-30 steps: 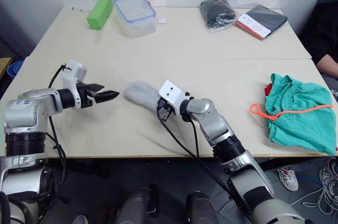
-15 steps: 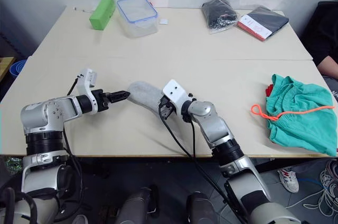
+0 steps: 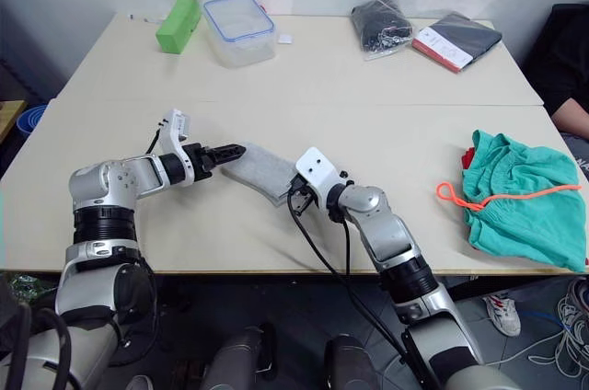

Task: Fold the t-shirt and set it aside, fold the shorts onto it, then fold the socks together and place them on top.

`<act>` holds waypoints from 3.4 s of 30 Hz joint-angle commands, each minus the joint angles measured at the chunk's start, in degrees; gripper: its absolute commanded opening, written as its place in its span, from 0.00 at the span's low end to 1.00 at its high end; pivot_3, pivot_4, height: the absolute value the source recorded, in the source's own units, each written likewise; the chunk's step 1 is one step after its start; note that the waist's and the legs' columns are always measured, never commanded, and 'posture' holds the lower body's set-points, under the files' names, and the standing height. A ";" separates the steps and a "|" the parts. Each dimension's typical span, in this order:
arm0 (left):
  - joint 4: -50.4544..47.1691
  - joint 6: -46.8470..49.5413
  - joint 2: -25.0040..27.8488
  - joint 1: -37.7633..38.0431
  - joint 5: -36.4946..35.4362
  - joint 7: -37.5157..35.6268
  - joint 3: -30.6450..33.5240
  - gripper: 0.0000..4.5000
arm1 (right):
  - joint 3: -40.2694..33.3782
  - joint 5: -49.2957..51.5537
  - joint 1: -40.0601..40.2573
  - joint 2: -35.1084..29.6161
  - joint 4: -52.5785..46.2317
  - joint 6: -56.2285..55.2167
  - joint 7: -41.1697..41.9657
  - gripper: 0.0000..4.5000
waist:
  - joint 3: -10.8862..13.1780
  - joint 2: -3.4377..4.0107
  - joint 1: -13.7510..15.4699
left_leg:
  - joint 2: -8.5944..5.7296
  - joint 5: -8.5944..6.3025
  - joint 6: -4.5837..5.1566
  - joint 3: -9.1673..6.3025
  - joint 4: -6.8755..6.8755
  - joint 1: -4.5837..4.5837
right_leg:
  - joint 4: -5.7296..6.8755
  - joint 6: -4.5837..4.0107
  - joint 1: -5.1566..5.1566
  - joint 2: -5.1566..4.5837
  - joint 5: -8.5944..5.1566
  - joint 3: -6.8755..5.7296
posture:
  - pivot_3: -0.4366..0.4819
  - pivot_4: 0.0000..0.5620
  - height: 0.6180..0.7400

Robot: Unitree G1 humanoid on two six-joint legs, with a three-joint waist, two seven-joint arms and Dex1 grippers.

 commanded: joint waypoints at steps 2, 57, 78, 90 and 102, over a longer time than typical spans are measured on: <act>1.73 0.32 -0.88 0.57 -0.36 0.50 -1.94 0.72 | 0.91 -0.24 1.96 0.18 -0.28 0.99 -0.11 0.00 | -0.01 -0.02 -0.01 | 0.00 -0.01 -0.01 -0.02 -0.01 0.00 | -0.03 0.00 0.02 0.01 0.00 -0.01 | 0.48 0.27 1.00; -28.43 -33.74 9.32 12.32 21.77 -19.54 -39.50 0.00 | -3.12 6.81 0.36 2.46 -9.31 12.85 -4.08 0.00 | -0.01 -0.01 -0.16 | 0.03 0.09 -0.10 0.08 -0.59 -0.14 | -0.46 -0.09 -0.20 0.06 -0.05 0.05 | 0.48 0.27 1.00; 9.44 -6.43 10.43 -11.68 1.96 -30.14 -21.18 1.00 | 1.05 3.48 2.90 -0.64 -7.00 6.01 -2.28 0.00 | -0.05 -0.10 -0.12 | 0.01 0.14 -0.14 0.00 -0.56 -0.10 | -0.36 -0.12 -0.18 0.07 -0.06 -0.02 | 0.48 0.27 1.00; 8.86 -29.48 6.13 -9.04 13.19 -31.32 -30.46 1.00 | 0.64 2.91 4.14 -1.82 -8.87 6.52 -2.97 0.00 | -0.05 -0.11 -0.23 | 0.06 0.18 -0.20 0.11 -0.56 -0.15 | -0.39 -0.12 -0.30 0.08 -0.06 0.05 | 0.48 0.27 1.00; 5.69 -24.95 6.45 -10.34 4.86 -33.93 -19.83 0.73 | 0.93 2.81 4.08 -1.82 -8.79 6.64 -2.92 0.00 | -0.05 -0.11 -0.24 | 0.06 0.17 -0.18 0.07 -0.50 -0.19 | -0.33 -0.12 -0.30 0.08 -0.06 0.01 | 0.48 0.27 1.00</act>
